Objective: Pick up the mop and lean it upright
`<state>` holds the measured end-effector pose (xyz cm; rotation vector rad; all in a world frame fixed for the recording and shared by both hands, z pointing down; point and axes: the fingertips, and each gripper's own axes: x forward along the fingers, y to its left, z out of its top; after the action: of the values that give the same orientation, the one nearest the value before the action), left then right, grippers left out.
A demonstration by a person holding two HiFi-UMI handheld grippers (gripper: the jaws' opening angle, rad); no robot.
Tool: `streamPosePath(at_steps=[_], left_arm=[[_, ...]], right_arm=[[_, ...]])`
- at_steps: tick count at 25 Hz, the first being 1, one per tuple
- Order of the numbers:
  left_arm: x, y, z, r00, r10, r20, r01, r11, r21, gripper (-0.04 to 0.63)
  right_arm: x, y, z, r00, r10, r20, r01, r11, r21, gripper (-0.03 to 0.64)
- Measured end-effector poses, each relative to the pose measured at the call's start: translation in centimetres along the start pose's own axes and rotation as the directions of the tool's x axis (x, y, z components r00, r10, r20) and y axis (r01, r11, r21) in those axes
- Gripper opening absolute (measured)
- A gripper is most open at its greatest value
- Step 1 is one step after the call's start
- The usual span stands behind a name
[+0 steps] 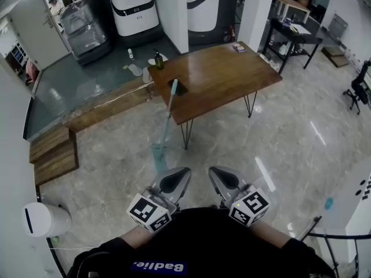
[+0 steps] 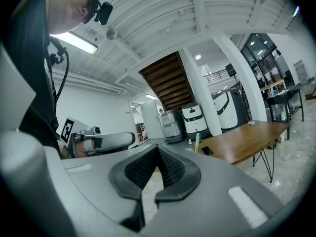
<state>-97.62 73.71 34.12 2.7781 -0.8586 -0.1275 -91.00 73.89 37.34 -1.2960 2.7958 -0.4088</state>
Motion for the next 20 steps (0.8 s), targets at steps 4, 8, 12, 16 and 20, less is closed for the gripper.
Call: streamPosePath(at_steps=[4, 8, 12, 16, 20], left_arm=[[0.9, -0.1, -0.2, 1.0, 0.03, -0.001, -0.03, 0.999, 0.011, 0.013], [1.9, -0.6, 0.2, 0.998, 0.067, -0.003, -0.067, 0.997, 0.025, 0.014], [3.1, -1.4, 0.0, 0.995, 0.096, -0.005, -0.096, 0.995, 0.033, 0.014], [4.6, -1.9, -0.2, 0.992, 0.126, -0.006, -0.125, 0.991, 0.043, 0.014], [5.9, -2.0, -0.8, 0.989, 0.148, -0.005, -0.148, 0.987, 0.056, 0.014]], right_arm=[[-0.2, -1.0, 0.2, 1.0, 0.025, 0.001, -0.025, 0.999, 0.026, 0.005], [-0.6, -1.9, 0.6, 0.998, 0.061, 0.009, -0.061, 0.998, 0.029, 0.005], [-1.4, -3.1, 0.7, 0.996, 0.09, 0.014, -0.091, 0.995, 0.034, 0.005], [-2.5, -4.7, 0.9, 0.994, 0.11, 0.024, -0.111, 0.993, 0.045, 0.005], [-3.9, -6.6, 1.1, 0.994, 0.105, 0.034, -0.107, 0.993, 0.054, 0.005]])
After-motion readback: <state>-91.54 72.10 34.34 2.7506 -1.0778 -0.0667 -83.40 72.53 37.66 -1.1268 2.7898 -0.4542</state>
